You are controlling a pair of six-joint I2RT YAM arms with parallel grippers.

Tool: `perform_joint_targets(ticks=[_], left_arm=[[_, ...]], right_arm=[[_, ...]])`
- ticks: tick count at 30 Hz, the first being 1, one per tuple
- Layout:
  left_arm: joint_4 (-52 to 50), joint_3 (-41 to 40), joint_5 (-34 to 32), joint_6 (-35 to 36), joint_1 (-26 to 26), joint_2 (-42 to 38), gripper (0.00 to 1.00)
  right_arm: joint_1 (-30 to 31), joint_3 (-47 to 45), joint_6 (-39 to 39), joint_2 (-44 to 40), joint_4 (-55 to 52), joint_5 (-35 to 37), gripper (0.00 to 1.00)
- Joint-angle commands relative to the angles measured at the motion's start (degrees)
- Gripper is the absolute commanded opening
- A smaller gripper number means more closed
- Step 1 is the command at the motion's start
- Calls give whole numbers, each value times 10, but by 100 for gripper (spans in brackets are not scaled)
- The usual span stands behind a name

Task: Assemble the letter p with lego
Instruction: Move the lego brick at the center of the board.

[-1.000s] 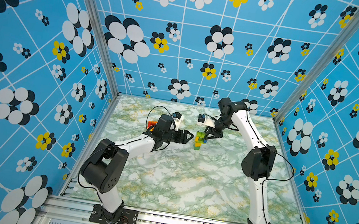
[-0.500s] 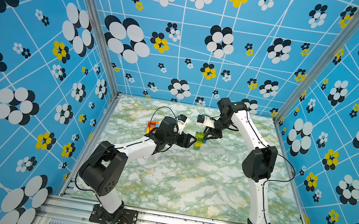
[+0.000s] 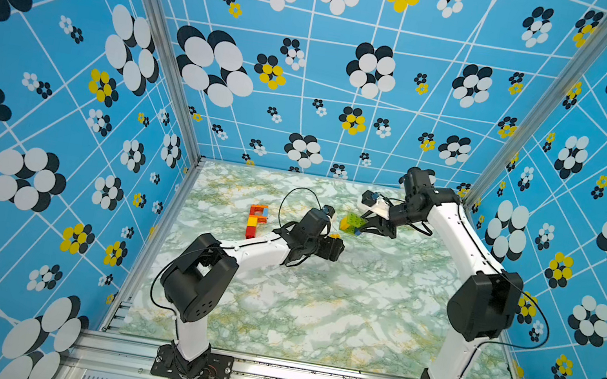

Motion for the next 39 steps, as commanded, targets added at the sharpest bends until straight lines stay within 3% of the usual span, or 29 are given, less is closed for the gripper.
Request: perform_joint_targets(ticks=[1,5,8,19,25,30,39], left_arm=[[-78,56,-87,-49,-10,31,83],[-138,113,-148,-92,-26,78,81],[-162,148,-171,-103,-33,104,77],[-253,252,-192,-118,-40,178,56],[-260,262,-204,-114,-40,187,44],[-262,250,-216,-106,-40,178,29],[-272,139,-241,-87,-43,70,22]], right_arm=[[-27,-81,148,-62,185,8,24],[-48,-190,286,-135,334,48,24],[-50,-228,353,-171,387,81,23],[-48,-378,565,-273,554,226,22],[-16,-423,572,-299,560,273,22],[15,-440,569,-298,553,294,22],[43,-444,553,-296,528,276,21]])
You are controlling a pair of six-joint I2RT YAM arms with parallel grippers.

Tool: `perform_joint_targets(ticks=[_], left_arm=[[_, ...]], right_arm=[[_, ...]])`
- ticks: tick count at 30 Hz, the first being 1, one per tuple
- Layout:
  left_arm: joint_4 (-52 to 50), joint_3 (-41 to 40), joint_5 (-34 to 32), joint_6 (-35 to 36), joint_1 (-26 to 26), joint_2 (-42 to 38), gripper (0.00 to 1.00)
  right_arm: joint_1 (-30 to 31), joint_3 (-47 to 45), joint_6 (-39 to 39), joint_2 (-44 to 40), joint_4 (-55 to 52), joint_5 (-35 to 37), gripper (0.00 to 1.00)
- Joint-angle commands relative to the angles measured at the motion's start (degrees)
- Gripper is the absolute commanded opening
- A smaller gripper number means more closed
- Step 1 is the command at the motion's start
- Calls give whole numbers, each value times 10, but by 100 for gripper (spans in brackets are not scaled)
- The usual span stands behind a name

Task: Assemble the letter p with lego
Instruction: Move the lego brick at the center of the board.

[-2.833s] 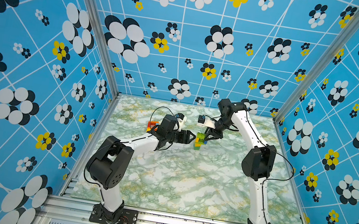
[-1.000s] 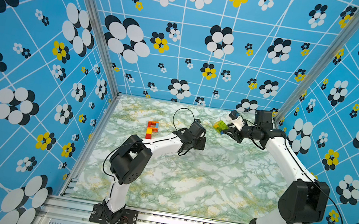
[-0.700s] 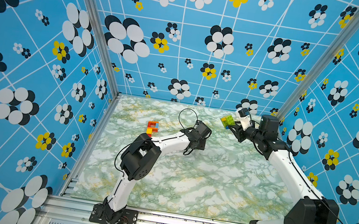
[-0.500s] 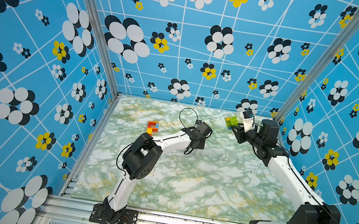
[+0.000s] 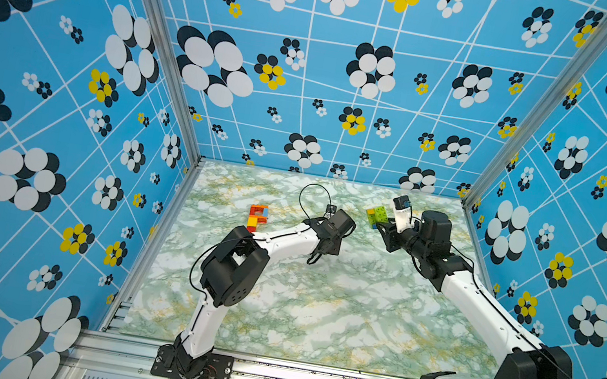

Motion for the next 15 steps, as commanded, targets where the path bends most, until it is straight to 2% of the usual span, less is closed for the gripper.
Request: perform_joint_targets(ticks=[1,8,15], left_arm=[[-31,-54,-27,14,-7,-68,22],[-34,-181,-33,-18,-30,-179,23],[-1,-265,-48,-68,-64,-223,23]], right_arm=[[12,3,-7,-7,-15,-3,21],[57,18,-36,2,-70,-12,21],[92,33,-56,10,-124,-16,21]])
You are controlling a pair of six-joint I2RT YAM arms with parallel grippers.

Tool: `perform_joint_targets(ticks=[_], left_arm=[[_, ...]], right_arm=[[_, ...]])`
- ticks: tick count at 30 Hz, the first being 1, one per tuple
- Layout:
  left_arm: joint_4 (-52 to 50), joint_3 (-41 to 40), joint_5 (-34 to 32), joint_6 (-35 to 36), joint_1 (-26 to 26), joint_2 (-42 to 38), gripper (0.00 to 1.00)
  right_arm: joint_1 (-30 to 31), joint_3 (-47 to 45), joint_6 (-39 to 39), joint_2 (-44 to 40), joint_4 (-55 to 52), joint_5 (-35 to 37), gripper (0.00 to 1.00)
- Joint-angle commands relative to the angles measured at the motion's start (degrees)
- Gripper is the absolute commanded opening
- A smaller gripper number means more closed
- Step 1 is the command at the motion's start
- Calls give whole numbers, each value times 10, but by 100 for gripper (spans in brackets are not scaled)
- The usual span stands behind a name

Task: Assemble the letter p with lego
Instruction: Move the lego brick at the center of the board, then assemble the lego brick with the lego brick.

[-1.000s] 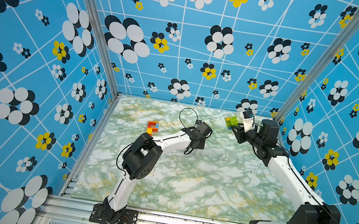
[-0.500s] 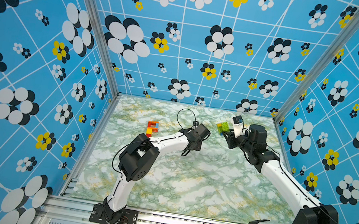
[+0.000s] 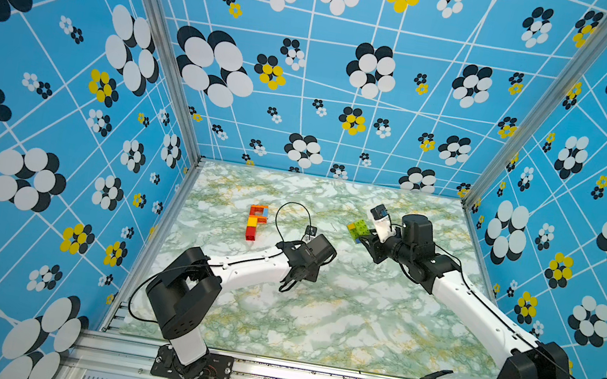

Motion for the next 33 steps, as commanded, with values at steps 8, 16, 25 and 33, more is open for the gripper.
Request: perform_joint_targets(ticks=[8,16,25,33], left_arm=[[40,-57,-33,-44,-20,-31,34],[60,-71,-30,-41,-21,-81,62],[166,-163,23,32,-8,-262,73],[203,-251,222,48,166,-414,76]], right_arm=[[44,30,-32,8,-65,8,21],[51,61,-52,14,-119,-1,21],[69,146,-182,57,-263,-95,19],[129,264,-289,151,-407,-92,19]])
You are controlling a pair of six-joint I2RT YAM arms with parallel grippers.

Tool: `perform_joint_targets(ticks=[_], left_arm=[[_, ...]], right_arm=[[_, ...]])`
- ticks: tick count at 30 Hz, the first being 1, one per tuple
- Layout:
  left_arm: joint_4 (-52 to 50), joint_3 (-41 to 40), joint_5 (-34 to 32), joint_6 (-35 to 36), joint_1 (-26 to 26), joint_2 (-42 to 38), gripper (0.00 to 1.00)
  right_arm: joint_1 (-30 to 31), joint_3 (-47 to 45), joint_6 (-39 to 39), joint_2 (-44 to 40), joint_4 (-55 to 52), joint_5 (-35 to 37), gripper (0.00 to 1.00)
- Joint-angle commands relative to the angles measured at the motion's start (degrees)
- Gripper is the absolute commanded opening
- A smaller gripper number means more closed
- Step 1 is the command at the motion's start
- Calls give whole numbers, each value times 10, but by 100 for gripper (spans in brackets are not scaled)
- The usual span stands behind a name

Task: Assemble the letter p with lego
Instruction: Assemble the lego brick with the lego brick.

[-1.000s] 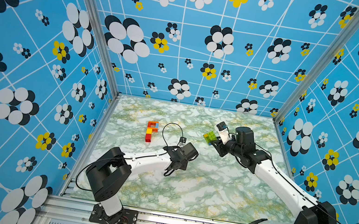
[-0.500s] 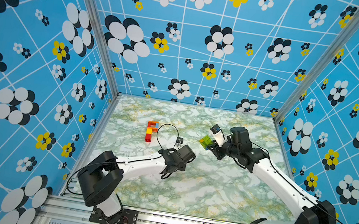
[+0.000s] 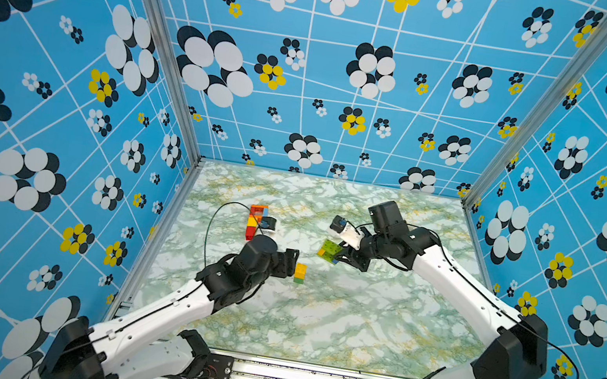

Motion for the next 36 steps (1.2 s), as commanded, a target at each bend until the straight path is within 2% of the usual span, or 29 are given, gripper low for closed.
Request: perform_joint_targets(ticks=[1,5,8,17,36], left_arm=[[26,-23,118,20,57,-23,76],[36,-28,175,29,98,-26,76],[56,-37,198,27,110,-25,76],[78,-59,216,27,115,-25,76],[109,-79,229,24,115,-21,78]], right_arm=[[25,52,-65,40,-99,-1,19],[50,100,-78,86,-129,13,19],[65,126,-78,112,-133,17,19],[78,175,-46,160,-125,16,19],[77,178,-15,188,-104,40,20]])
